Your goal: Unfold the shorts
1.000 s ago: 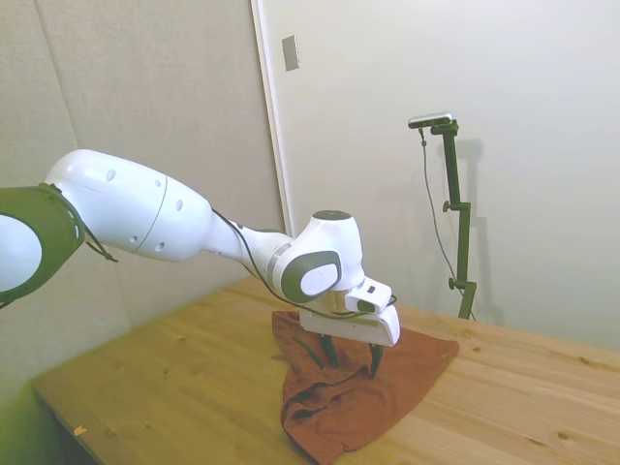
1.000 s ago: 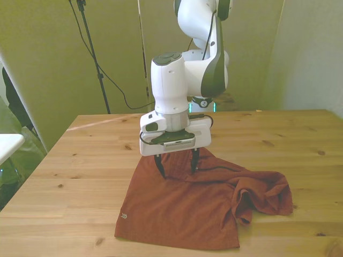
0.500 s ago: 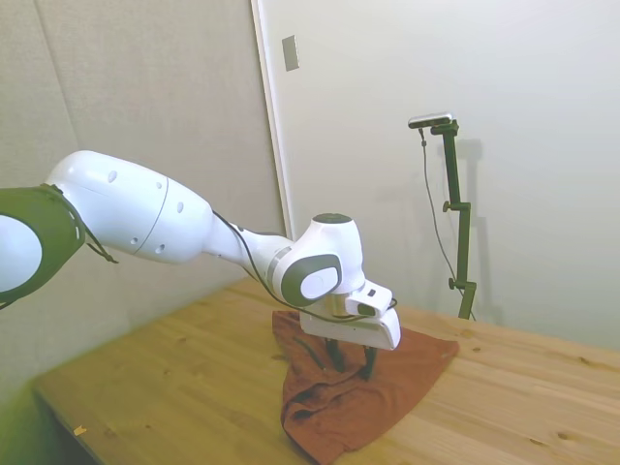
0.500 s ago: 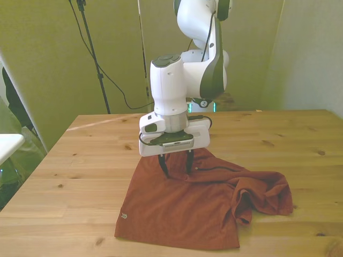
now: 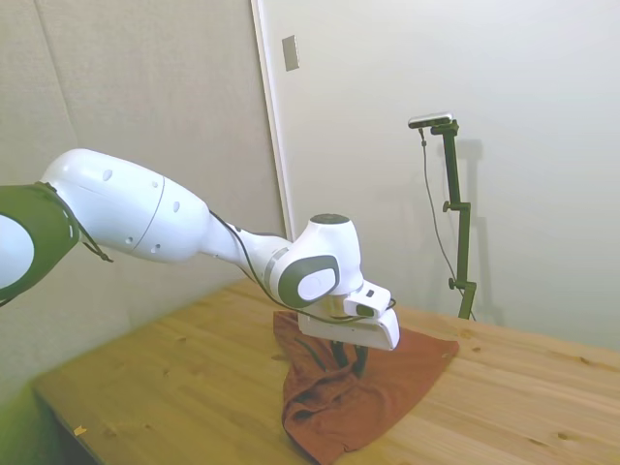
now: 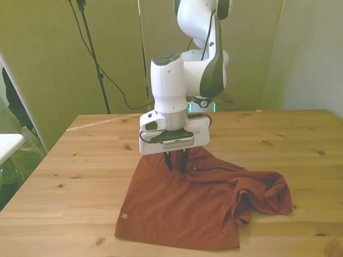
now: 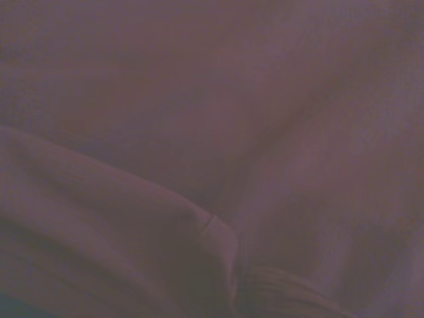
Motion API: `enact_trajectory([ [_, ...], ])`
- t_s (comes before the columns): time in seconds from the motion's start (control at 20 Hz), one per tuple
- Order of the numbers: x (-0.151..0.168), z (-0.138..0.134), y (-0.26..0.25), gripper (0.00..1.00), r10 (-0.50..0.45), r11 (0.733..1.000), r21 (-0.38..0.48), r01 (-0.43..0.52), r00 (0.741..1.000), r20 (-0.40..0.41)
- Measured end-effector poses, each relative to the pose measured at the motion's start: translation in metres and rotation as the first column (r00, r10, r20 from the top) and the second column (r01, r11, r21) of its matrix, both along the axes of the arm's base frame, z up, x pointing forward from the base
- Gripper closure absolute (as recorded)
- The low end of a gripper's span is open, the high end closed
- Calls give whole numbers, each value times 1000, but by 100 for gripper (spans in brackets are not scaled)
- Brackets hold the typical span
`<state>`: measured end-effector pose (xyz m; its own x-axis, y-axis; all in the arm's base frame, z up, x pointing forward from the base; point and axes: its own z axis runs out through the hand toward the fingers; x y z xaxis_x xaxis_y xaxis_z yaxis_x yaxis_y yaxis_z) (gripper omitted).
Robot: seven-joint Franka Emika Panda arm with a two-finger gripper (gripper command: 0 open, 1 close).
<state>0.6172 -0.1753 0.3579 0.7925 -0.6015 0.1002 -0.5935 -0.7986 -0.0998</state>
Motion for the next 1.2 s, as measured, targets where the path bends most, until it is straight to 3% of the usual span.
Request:
enact_trajectory([
  [0.4, -1, 16, 10, 100, 16, 1000, -7, -16, 1000, 20],
  [0.6, -14, 34, 38, 100, 67, 997, -31, -66, 997, 27],
  [0.85, -62, 50, 115, 100, 195, 977, -98, -191, 980, 37],
  [1.2, -165, 32, 212, 100, 380, 914, -152, -376, 925, -8],
])
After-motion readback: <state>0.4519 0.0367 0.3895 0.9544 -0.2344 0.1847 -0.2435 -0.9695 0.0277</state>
